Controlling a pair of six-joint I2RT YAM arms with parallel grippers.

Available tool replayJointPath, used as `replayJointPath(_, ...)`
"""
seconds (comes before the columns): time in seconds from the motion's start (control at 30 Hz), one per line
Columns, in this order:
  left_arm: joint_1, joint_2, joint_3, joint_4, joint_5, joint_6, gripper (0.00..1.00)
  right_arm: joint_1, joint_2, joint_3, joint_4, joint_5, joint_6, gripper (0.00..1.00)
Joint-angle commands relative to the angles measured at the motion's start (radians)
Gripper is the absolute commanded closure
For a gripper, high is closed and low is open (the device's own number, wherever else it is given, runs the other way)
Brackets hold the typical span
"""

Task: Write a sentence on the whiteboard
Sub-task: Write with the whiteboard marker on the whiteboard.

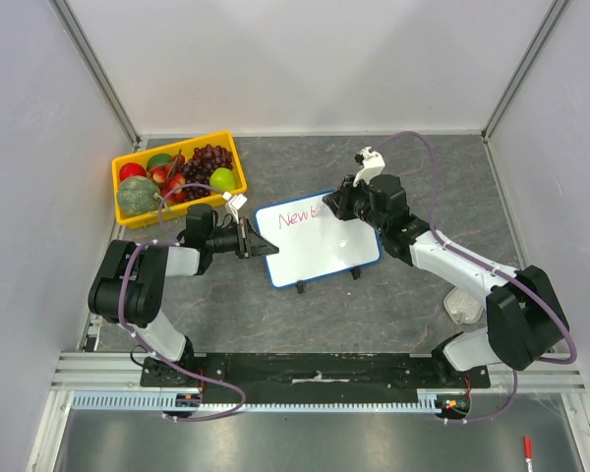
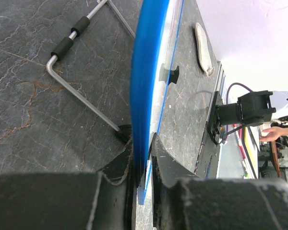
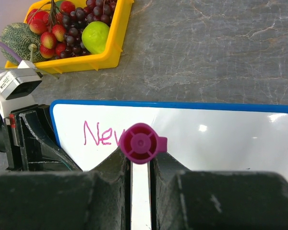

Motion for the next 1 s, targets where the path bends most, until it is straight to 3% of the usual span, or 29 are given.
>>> replayJointPath(0.0,-0.004,0.005,0.012,-0.031,-0.07,0.065,0.98,-0.007,-0.005,0.036,0.024,-0.031,0.028,1.0)
replayJointPath(0.37,-0.004,0.005,0.012,-0.032,-0.071,0.065,0.98,-0.036,-0.08,0.049,0.009,-0.026,0.034,1.0)
replayJointPath(0.97,-0.004,0.005,0.01,-0.032,-0.071,0.066,0.98,-0.044,-0.013,0.036,0.024,-0.005,0.016,1.0)
